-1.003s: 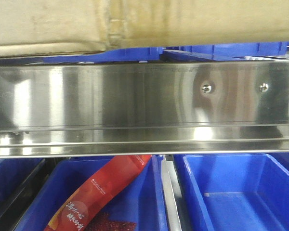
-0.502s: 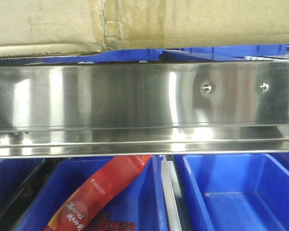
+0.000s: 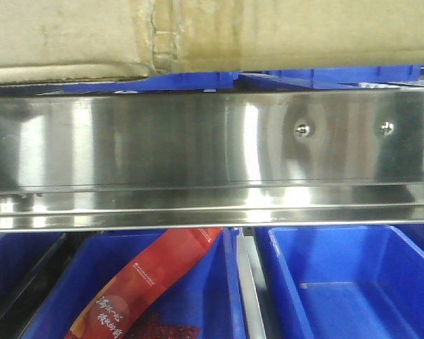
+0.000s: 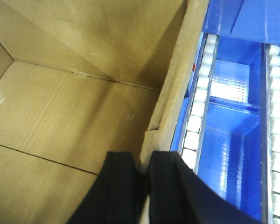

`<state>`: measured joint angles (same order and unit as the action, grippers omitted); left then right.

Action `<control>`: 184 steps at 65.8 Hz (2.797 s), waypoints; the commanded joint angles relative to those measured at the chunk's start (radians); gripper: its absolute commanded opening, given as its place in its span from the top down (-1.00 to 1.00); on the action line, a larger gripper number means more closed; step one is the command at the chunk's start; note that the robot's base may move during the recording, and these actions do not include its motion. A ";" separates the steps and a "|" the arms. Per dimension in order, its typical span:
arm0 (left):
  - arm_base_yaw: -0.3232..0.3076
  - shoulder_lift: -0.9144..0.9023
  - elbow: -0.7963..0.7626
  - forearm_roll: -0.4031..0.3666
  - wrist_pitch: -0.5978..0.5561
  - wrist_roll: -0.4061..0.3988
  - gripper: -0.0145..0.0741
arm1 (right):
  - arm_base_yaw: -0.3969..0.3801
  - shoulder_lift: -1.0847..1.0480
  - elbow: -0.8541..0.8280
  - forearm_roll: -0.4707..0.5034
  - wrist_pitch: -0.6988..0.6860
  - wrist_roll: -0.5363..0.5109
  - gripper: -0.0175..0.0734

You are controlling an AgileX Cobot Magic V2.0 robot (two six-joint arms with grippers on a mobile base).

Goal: Grab carton from right shelf to conveyor
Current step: 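Pull the held carton back off the shelf with both grippers, then hold the carton with both grippers while driving toward the red conveyor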

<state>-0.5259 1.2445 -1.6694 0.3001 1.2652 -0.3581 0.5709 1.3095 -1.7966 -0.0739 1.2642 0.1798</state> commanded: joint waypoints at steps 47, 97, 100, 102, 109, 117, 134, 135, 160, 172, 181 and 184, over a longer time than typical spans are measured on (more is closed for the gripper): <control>-0.010 -0.015 -0.002 -0.006 -0.044 0.005 0.70 | 0.001 -0.006 -0.005 0.001 -0.043 -0.018 0.77; -0.010 -0.013 -0.002 -0.006 -0.044 0.005 0.70 | 0.001 -0.006 -0.005 0.001 -0.043 -0.018 0.77; -0.010 -0.013 -0.002 -0.006 -0.044 0.005 0.70 | 0.001 -0.006 -0.005 0.001 -0.043 -0.018 0.77; -0.010 -0.013 -0.002 -0.006 -0.044 0.005 0.70 | 0.001 -0.006 -0.005 0.001 -0.043 -0.018 0.77; -0.010 -0.013 -0.002 -0.006 -0.044 0.005 0.70 | 0.001 -0.006 -0.005 0.001 -0.043 -0.018 0.77; -0.010 -0.013 -0.002 -0.006 -0.044 0.005 0.70 | 0.001 -0.006 -0.005 0.001 -0.043 -0.018 0.77; -0.010 -0.013 -0.002 -0.006 -0.044 0.005 0.70 | 0.001 -0.006 -0.005 0.001 -0.043 -0.018 0.77; -0.010 -0.013 -0.002 -0.006 -0.044 0.005 0.70 | 0.001 -0.006 -0.005 0.001 -0.043 -0.018 0.77; -0.010 -0.013 -0.002 -0.006 -0.044 0.005 0.70 | 0.001 -0.006 -0.005 0.001 -0.043 -0.018 0.77; -0.010 -0.013 -0.002 -0.006 -0.044 0.005 0.70 | 0.001 -0.006 -0.005 0.001 -0.043 -0.018 0.77; -0.010 -0.013 -0.002 -0.006 -0.044 0.005 0.70 | 0.001 -0.006 -0.005 0.001 -0.043 -0.018 0.77; -0.010 -0.013 -0.002 -0.006 -0.044 0.005 0.70 | 0.001 -0.006 -0.005 0.001 -0.043 -0.018 0.77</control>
<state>-0.5259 1.2401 -1.6694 0.3059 1.2652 -0.3581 0.5712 1.3126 -1.7966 -0.0699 1.2602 0.1798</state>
